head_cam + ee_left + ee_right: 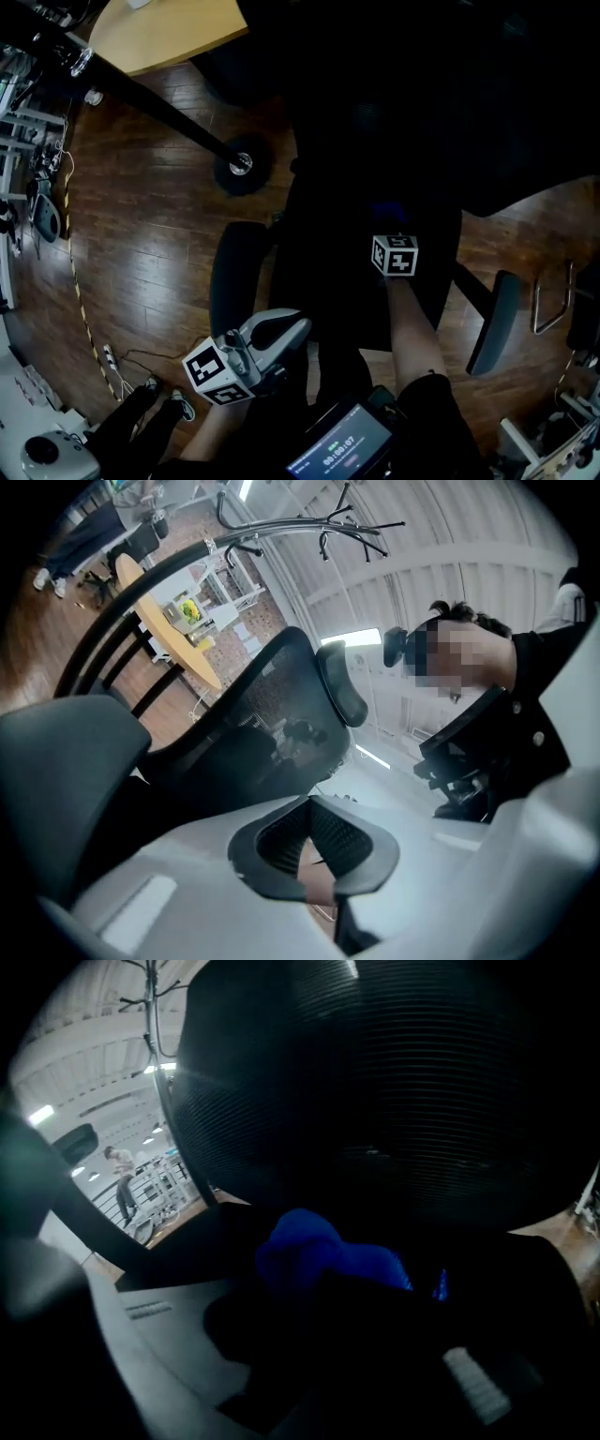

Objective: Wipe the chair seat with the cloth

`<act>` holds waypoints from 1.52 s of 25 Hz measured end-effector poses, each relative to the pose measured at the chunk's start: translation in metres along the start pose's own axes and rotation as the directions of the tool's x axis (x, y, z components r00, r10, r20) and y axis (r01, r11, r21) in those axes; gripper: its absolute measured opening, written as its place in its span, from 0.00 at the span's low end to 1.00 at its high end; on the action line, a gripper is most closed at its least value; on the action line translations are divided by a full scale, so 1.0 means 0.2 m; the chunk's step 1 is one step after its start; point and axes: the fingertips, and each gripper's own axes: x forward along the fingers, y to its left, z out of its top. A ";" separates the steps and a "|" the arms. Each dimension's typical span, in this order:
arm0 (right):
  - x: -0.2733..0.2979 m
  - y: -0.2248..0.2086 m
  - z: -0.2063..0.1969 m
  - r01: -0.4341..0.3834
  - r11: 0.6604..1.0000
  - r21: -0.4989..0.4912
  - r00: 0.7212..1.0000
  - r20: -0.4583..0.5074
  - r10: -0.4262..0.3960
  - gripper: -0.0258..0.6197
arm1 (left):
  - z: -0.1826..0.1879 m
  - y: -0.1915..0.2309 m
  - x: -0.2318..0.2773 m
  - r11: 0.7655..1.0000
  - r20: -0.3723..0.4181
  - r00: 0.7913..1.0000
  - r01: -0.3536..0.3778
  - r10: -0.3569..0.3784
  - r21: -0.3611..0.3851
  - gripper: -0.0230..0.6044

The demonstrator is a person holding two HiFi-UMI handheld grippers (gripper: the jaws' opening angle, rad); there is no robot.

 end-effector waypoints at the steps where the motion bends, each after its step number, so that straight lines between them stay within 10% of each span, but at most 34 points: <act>1: -0.06 -0.12 -0.02 0.036 0.999 0.018 0.999 -0.001 -0.036 0.13 | -0.02 -0.02 0.04 1.000 -0.013 1.000 0.015 -0.015 -0.003 0.04; 10: -0.59 -0.86 -0.17 0.251 0.959 0.136 0.966 0.026 -0.256 0.13 | -0.17 -0.12 0.29 0.995 -0.101 0.990 0.098 -0.099 -0.015 0.04; 20: -0.71 -0.90 -0.09 0.261 0.953 0.156 0.960 0.060 -0.273 0.13 | -0.10 -0.18 0.32 0.997 -0.046 0.996 0.080 -0.081 -0.012 0.04; 23: -0.63 -0.68 -0.05 0.220 0.956 0.191 0.961 0.123 -0.246 0.13 | -0.07 -0.13 0.25 0.998 -0.003 0.998 0.064 -0.065 -0.020 0.04; 28: -0.28 0.09 0.03 -0.061 0.989 0.134 0.993 0.111 0.046 0.13 | 0.00 -0.04 0.07 1.000 0.057 0.998 -0.001 0.002 -0.022 0.04; 33: -0.01 0.78 0.06 -0.281 0.957 0.069 0.960 0.040 0.279 0.13 | 0.07 0.01 -0.07 0.999 0.112 0.993 -0.046 0.047 -0.008 0.04; 38: 0.10 1.11 -0.04 -0.323 0.946 -0.003 0.946 -0.017 0.323 0.13 | 0.11 0.00 -0.20 0.998 0.142 0.988 -0.058 0.057 0.005 0.04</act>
